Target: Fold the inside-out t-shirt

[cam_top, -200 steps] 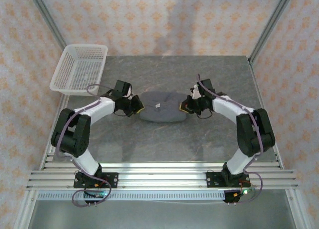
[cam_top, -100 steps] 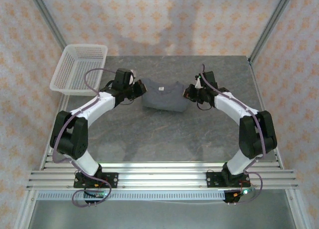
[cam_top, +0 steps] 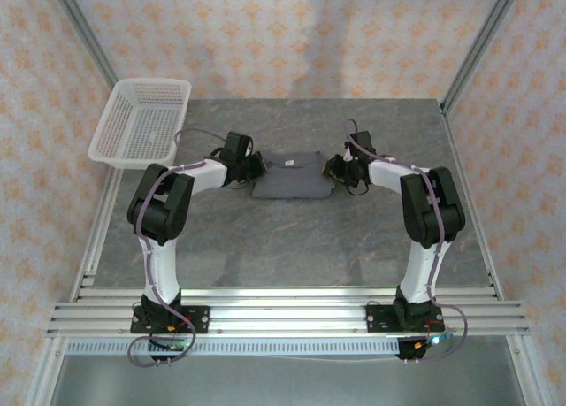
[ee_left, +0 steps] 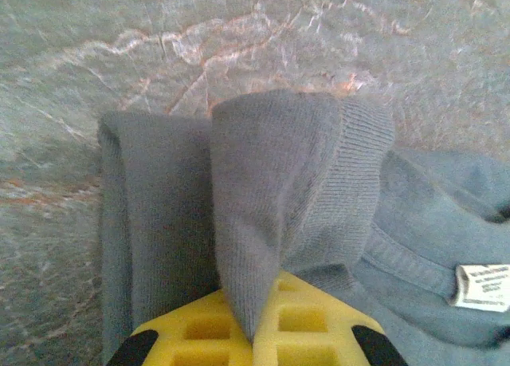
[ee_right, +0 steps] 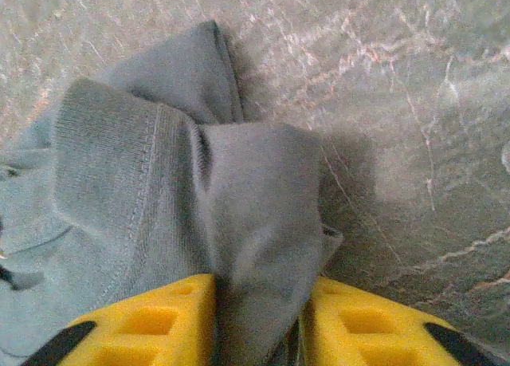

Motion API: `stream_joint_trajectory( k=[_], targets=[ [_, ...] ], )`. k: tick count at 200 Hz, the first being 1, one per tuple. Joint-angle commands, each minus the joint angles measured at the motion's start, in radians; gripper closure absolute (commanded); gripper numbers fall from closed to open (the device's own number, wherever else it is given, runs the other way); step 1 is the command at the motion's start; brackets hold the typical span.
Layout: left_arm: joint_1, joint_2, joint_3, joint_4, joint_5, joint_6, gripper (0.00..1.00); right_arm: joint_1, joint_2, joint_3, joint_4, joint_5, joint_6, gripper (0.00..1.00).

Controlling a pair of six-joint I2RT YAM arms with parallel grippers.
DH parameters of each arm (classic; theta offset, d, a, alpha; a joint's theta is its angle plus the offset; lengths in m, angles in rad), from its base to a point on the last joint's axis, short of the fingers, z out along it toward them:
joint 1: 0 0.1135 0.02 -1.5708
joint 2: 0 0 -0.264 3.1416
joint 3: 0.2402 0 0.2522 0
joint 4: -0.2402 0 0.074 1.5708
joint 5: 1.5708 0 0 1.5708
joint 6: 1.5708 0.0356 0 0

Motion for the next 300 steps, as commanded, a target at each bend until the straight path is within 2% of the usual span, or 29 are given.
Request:
stream_joint_trajectory(
  k=[1,18,31,46,66,78,104,128,149,177,197,212,225,247,259,283,300],
  targets=[
    [0.004,-0.073,-0.031,0.000,-0.085,0.003,0.92,-0.008,-0.079,0.042,-0.046,0.032,-0.026,0.60],
    [0.004,-0.138,-0.067,0.007,-0.113,-0.012,0.78,-0.008,-0.115,0.070,-0.101,0.041,-0.038,0.56],
    [0.004,-0.198,-0.106,0.031,-0.128,-0.024,0.61,-0.004,-0.145,0.086,-0.120,0.046,-0.039,0.54],
    [0.003,-0.272,-0.140,0.023,-0.162,-0.042,0.56,0.021,-0.182,0.086,-0.118,0.078,-0.038,0.53],
    [-0.008,-0.351,-0.183,0.004,-0.195,-0.078,0.56,0.076,-0.193,0.077,-0.100,0.112,-0.005,0.54],
    [-0.022,-0.362,-0.197,0.015,-0.160,-0.106,0.61,0.114,-0.172,0.062,-0.070,0.099,0.014,0.55],
    [-0.075,-0.258,-0.123,-0.063,-0.024,-0.121,0.80,0.154,-0.083,0.051,-0.076,0.112,0.033,0.61],
    [-0.090,-0.176,-0.103,-0.195,-0.055,-0.135,0.91,0.152,-0.008,0.069,-0.132,0.107,0.013,0.64],
    [-0.069,-0.126,-0.135,-0.262,-0.050,-0.165,0.96,0.153,-0.020,0.097,-0.200,0.096,-0.021,0.65],
    [-0.042,-0.166,-0.236,-0.194,-0.012,-0.218,0.93,0.135,-0.090,0.138,-0.263,0.091,-0.039,0.62],
    [-0.041,-0.245,-0.227,-0.162,-0.042,-0.200,0.82,0.112,-0.134,0.148,-0.241,0.100,-0.010,0.59],
    [-0.038,-0.269,-0.174,-0.181,-0.095,-0.172,0.73,0.084,-0.136,0.143,-0.212,0.164,0.036,0.57],
    [-0.021,-0.233,-0.102,-0.207,-0.094,-0.166,0.71,0.059,-0.105,0.147,-0.201,0.206,0.078,0.57],
    [0.007,-0.156,-0.030,-0.155,-0.040,-0.193,0.69,0.047,-0.026,0.181,-0.137,0.086,0.102,0.57],
    [0.012,-0.128,0.001,-0.151,-0.052,-0.194,0.64,0.060,0.031,0.223,-0.149,0.058,0.086,0.58],
    [0.036,-0.049,0.074,-0.212,-0.088,-0.201,0.62,0.061,0.150,0.302,-0.223,0.045,0.067,0.63],
    [0.061,-0.038,0.078,-0.246,-0.121,-0.215,0.62,0.056,0.145,0.321,-0.245,0.034,0.064,0.65]
  ],
)
